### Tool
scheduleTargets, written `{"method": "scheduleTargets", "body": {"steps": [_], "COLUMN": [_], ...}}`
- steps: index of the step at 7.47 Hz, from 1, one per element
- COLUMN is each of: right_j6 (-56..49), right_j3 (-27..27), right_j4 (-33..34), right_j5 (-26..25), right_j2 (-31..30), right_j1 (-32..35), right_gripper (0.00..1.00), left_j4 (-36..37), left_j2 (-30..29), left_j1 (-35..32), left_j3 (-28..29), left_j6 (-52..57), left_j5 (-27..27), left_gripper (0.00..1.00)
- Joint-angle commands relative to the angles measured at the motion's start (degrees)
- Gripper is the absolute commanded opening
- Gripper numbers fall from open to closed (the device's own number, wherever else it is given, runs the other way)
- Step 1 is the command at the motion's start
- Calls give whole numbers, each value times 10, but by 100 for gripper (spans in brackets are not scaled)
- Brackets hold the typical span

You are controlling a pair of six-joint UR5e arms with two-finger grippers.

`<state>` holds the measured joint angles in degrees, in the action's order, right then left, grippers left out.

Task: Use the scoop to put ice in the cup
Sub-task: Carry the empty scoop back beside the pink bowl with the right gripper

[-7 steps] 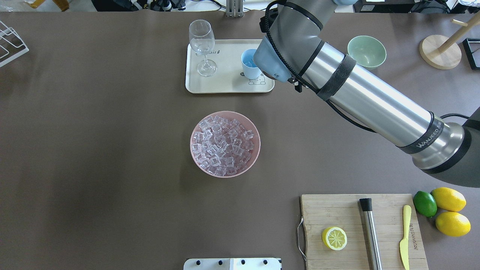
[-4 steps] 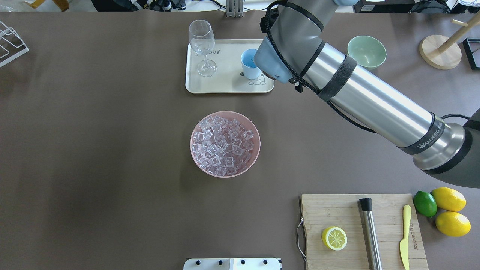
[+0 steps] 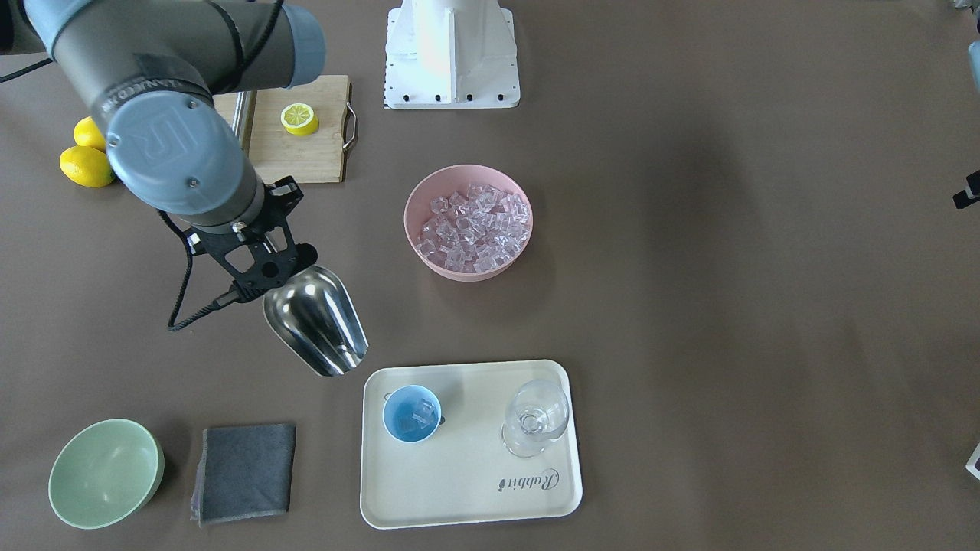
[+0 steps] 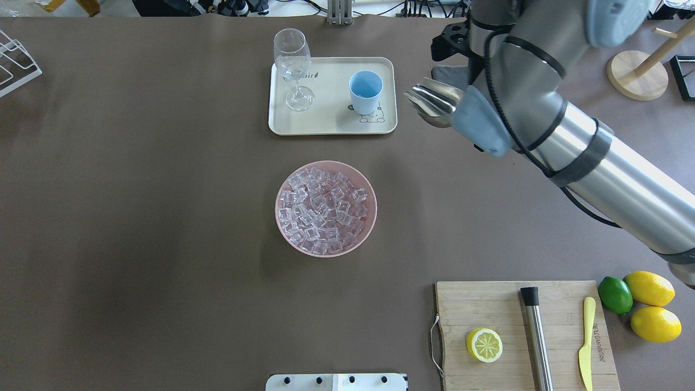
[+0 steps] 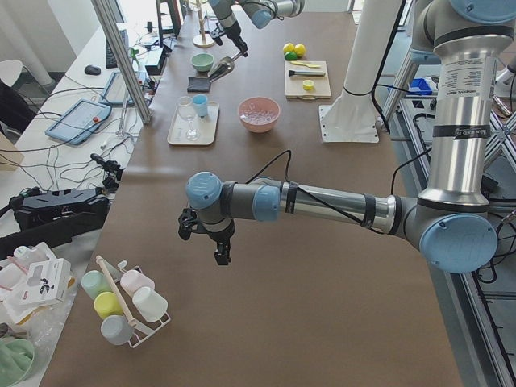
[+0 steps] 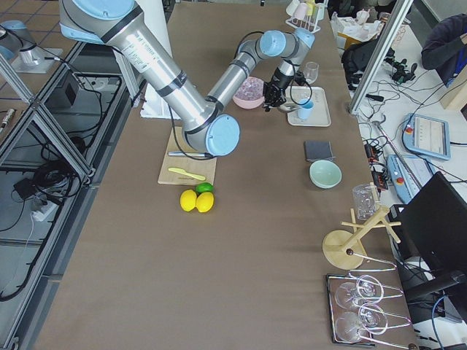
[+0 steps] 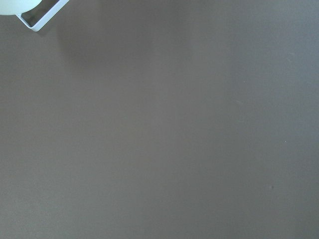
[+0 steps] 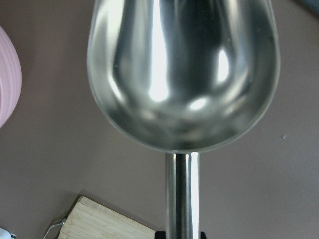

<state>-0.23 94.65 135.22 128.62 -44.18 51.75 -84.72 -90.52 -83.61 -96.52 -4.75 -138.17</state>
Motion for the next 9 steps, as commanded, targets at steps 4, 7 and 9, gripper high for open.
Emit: {"method": "scheduleTargets", "body": {"steps": [4,7,9], "right_j6": [232,495,590], "right_j3": [260,206,167], "right_j4": [-99,-298,-425], "right_j5": [23,-46,-56], "right_j2": [-280,-326,-339], "right_j1": [33,-56,-105], "right_gripper": [0,0,0], "left_j4": [1,1,1], "left_j2": [0,0,0], "left_j1": [0,0,0], "left_j3": [0,0,-2], "left_j6": [0,0,0], "left_j5": [0,0,-1], "left_gripper": [98,98,98]}}
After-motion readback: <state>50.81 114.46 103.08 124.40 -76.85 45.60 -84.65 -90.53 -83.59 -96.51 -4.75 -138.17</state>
